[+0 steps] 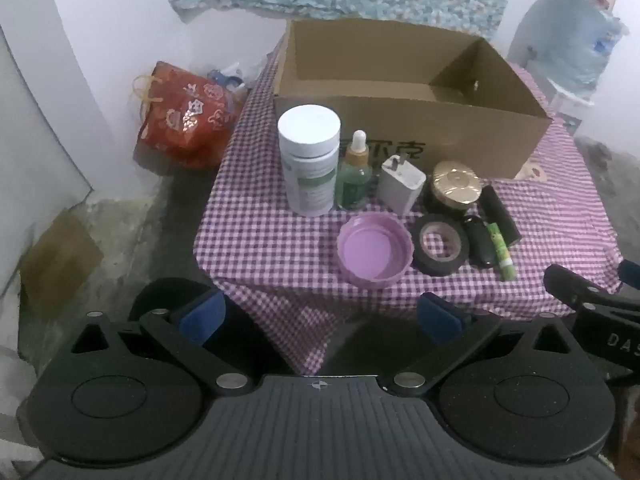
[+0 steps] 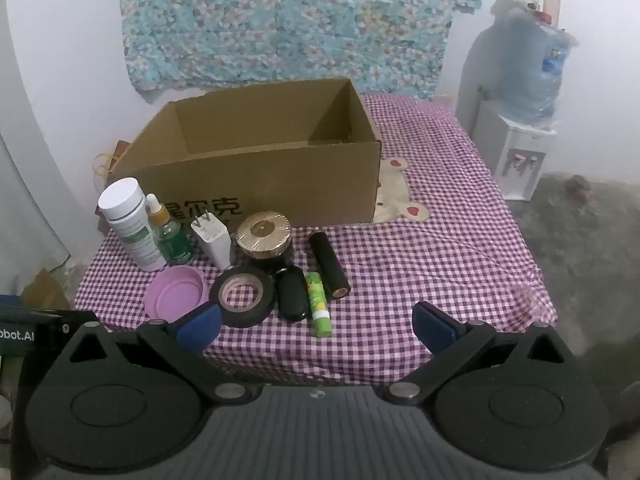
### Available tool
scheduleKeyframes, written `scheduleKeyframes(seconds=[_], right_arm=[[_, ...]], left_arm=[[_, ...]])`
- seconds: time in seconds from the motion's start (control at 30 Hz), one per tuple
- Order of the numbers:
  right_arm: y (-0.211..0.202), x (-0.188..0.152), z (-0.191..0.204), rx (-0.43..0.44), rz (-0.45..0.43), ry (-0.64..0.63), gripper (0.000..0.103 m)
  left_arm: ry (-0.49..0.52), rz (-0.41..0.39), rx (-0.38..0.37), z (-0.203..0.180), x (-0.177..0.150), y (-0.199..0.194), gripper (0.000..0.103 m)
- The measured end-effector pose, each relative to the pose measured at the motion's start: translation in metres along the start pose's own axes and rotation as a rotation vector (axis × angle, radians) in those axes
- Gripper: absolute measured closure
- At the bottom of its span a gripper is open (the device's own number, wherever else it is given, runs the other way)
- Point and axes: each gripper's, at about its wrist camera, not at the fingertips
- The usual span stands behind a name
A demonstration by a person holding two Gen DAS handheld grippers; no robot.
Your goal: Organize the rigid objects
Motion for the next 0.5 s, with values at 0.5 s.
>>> scheduleKeyframes(seconds=[0.5], right_arm=[[0.0061,-0.0018,0.0016,-0.01,0.003,-0.011,0.0]], left_arm=[[0.002,-0.004,0.019,0.0024,-0.0022,-0.0013,0.0]])
Point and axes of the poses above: each gripper's, at about its wrist camera, not at the fingertips, and y roughly the way its jaws point, z to its left, x to its top, and after that the axes turned 4 degrees about -x, right-handed
